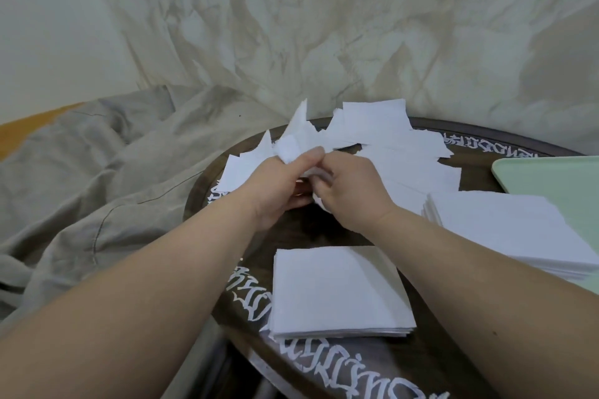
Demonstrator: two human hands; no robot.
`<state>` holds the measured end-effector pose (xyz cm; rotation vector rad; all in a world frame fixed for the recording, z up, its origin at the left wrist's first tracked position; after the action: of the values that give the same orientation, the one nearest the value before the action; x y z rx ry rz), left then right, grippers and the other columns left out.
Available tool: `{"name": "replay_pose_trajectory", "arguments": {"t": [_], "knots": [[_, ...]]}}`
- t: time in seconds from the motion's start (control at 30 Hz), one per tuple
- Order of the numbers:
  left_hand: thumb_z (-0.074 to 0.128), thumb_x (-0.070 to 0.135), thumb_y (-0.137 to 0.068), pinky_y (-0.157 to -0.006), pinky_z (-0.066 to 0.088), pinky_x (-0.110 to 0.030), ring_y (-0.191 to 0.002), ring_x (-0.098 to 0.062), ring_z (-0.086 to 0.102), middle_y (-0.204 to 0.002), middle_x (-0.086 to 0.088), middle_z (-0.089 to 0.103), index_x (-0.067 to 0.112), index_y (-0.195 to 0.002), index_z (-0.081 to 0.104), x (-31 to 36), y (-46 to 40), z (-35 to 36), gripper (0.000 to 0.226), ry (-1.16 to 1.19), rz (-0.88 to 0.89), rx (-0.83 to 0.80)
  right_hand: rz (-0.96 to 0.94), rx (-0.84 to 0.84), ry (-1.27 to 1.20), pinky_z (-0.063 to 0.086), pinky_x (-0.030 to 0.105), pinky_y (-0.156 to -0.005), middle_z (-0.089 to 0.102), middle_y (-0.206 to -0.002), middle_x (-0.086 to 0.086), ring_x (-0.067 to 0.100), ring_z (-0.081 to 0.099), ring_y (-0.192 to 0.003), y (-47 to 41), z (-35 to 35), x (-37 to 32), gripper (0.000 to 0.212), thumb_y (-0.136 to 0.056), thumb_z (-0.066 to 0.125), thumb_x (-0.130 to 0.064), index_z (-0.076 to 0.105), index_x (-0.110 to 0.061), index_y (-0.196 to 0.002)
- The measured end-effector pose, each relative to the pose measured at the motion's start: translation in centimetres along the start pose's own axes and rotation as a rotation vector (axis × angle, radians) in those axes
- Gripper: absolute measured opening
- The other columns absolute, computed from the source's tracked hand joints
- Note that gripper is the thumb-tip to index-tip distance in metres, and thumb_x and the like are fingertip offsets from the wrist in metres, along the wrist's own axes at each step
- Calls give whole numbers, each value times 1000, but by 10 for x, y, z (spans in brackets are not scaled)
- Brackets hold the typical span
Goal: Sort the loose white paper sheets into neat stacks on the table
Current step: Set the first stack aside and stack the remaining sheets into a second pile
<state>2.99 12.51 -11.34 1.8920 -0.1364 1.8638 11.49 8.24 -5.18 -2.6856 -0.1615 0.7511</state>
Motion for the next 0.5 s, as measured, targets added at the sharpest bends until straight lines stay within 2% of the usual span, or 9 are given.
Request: {"name": "replay_pose_trajectory", "arguments": {"t": [0.07, 0.13, 0.17, 0.23, 0.3, 0.33, 0.4, 0.5], "knots": [[58, 22, -93, -77, 53, -35, -81, -24, 68, -93, -11, 71, 9, -101, 66, 1, -2, -11, 17, 67, -17, 114, -46, -109, -48, 42, 35, -78, 68, -92, 3, 23, 58, -88, 3, 8, -7, 18, -91, 56, -25, 68, -12, -97], [53, 11, -94, -80, 55, -40, -86, -29, 69, -96, -14, 71, 8, -105, 64, -4, -2, -27, 15, 99, -65, 216, -28, -173, -53, 45, 35, -84, 69, -92, -1, 20, 59, -91, 6, 11, -4, 21, -91, 56, -30, 69, -14, -93], [52, 7, -94, -82, 55, -43, -89, -31, 68, -98, -14, 71, 9, -106, 63, -5, -1, -32, 17, 106, -85, 229, 24, -164, -78, 43, 30, -89, 69, -101, -4, 16, 59, -98, 6, 8, 2, 20, -91, 56, -29, 70, -17, -97], [50, 4, -92, -86, 54, -47, -95, -32, 68, -105, -14, 70, 12, -112, 62, -3, 1, -37, 24, 112, -99, 220, 124, -49, -160, 41, 27, -96, 67, -113, -6, 13, 57, -107, 7, -8, 14, 21, -91, 56, -23, 70, -18, -106], [50, 4, -91, -84, 54, -49, -96, -32, 68, -108, -14, 69, 12, -115, 61, 4, 3, -38, 28, 147, -84, 205, 191, 73, -193, 41, 27, -95, 64, -115, -4, 14, 56, -107, 8, -23, 25, 21, -92, 53, -18, 68, -18, -107], [50, 4, -92, -82, 54, -48, -96, -32, 68, -108, -14, 70, 11, -116, 61, 9, 4, -38, 27, 164, -80, 200, 227, 91, -186, 38, 23, -93, 62, -119, -4, 14, 54, -108, 8, -27, 29, 23, -93, 51, -17, 65, -18, -112], [51, 6, -93, -80, 54, -46, -97, -32, 68, -109, -14, 70, 10, -117, 60, 21, 6, -32, 26, 179, -63, 141, 304, 92, -187, 34, 19, -89, 56, -127, -4, 14, 51, -113, 10, -31, 37, 31, -95, 48, -22, 55, -21, -125], [54, 4, -92, -79, 55, -42, -97, -30, 68, -114, -13, 69, 8, -121, 59, 40, 11, -13, 30, 166, -29, 20, 451, 86, -416, 38, 27, -93, 49, -136, -5, 14, 49, -117, 14, -33, 48, 46, -96, 46, -39, 40, -23, -139]]}}
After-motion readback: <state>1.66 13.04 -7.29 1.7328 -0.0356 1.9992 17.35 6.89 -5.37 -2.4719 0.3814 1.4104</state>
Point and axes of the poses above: each hand's wrist, its own y-axis away from the middle knuckle, its own z-axis out of the palm, x = y × z, the point moved 10 cm from there along -y, towards the middle knuckle
